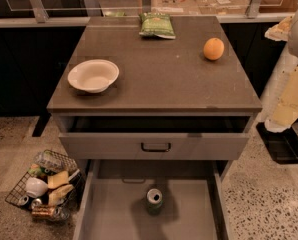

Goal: Pick green can from middle drawer and place on counter

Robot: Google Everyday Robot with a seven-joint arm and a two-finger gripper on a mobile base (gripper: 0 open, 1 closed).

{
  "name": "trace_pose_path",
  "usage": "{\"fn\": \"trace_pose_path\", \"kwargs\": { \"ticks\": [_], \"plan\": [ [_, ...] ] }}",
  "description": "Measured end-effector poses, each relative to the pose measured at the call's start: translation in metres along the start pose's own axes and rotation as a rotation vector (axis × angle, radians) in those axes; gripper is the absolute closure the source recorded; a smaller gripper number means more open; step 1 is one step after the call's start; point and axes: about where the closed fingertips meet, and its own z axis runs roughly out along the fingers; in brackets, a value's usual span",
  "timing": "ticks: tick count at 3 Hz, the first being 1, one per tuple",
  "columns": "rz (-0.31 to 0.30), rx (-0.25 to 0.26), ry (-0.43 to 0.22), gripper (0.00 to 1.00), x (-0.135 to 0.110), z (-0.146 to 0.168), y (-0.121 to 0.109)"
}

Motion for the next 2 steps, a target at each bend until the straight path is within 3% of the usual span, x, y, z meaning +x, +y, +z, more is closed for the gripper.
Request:
{"fn": "trace_pose_path", "kwargs": {
  "ticks": [1,2],
  "plan": [
    [0.038,-0.007,-0.06,0.0,0.031,0.016,0.002],
    [0.097,0.034,-0.199,0.0,0.077,0.041,0.016]
  ]
}}
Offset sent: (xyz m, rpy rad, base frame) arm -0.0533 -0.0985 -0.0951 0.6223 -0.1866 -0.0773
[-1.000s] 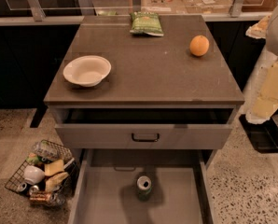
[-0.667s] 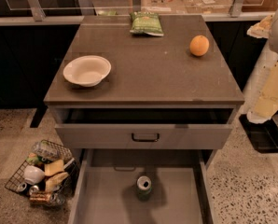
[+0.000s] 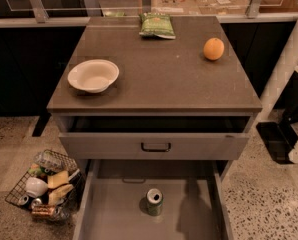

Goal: Pick green can from middle drawer and place on counter

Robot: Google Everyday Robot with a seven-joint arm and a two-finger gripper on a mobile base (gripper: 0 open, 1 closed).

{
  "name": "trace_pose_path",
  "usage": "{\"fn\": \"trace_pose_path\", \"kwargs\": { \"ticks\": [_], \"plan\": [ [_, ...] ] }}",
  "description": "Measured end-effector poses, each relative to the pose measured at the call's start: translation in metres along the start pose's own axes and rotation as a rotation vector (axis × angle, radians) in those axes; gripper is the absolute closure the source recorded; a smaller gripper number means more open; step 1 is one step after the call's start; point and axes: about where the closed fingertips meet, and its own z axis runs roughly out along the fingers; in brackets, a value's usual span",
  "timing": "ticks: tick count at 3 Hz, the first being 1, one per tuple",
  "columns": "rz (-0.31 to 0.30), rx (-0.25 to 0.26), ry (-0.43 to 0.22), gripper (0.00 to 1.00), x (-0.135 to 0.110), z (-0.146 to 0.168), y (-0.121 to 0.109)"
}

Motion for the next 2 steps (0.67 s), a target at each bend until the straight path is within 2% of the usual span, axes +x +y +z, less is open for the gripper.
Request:
{"fn": "trace_pose_path", "kwargs": {
  "ticks": [1,2],
  "plan": [
    [0.068,0.028,-0.159,0.0,0.047,0.034,0.017],
    [0.106,0.035,-0.353,0.0,0.065,0.061,0.037]
  ]
}}
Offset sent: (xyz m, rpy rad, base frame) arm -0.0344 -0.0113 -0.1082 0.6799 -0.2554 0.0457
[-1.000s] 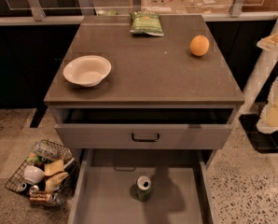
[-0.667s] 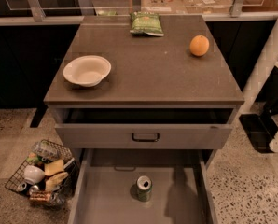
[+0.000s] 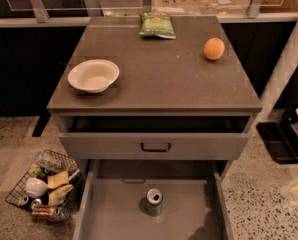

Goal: Pick green can from middle drawer and place on counter

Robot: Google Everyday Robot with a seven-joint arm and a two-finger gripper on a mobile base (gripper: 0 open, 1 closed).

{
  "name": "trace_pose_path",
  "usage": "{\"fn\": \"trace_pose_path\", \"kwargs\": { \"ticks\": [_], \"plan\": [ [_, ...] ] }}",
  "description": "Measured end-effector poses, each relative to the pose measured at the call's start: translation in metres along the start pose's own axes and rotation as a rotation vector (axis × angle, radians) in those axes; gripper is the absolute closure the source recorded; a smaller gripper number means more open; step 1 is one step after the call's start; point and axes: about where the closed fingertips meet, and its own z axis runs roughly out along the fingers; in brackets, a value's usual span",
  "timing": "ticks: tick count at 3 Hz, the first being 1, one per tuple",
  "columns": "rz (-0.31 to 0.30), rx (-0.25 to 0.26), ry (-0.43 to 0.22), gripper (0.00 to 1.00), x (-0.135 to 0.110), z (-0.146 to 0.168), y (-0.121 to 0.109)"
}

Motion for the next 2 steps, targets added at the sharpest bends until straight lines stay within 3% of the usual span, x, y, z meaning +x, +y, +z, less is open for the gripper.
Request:
{"fn": "trace_pose_path", "kwargs": {
  "ticks": [1,2],
  "plan": [
    [0.035,-0.014,-0.183,0.0,0.0064,0.0176,0.0208],
    [0.037,-0.011,-0.218,0.0,0.0044,0.0195,0.022]
  ]
}}
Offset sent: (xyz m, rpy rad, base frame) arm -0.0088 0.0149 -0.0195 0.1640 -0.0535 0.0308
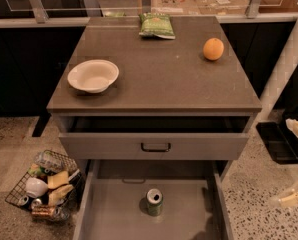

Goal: Pick green can from middle drawer and place on counter

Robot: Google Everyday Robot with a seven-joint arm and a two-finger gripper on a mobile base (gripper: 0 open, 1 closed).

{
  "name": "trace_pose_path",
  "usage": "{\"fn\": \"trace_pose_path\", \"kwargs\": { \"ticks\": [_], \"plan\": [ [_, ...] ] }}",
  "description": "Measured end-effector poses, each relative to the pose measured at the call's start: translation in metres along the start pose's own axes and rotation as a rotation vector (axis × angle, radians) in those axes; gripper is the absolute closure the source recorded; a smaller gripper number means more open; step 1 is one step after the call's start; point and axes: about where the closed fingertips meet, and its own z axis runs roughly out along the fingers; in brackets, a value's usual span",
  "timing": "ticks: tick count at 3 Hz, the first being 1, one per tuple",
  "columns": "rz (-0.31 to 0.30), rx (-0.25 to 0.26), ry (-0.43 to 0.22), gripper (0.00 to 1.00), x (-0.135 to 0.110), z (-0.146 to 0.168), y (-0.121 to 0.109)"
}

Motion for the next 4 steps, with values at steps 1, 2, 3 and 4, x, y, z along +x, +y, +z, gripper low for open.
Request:
{"fn": "trace_pose_path", "kwargs": {
  "ticks": [1,2,3,4],
  "plan": [
    [-0.001,-0.001,0.004,0.0,0.0,0.0,0.0],
    [-0.01,-0.012,-0.033,0.0,-0.006,0.014,-0.002],
    [-0.019,-0.042,-0.087,0.0,0.015,0.043,0.005],
    [-0.033,-0.087,-0.093,0.0,0.054,0.066,0.021]
  ]
}}
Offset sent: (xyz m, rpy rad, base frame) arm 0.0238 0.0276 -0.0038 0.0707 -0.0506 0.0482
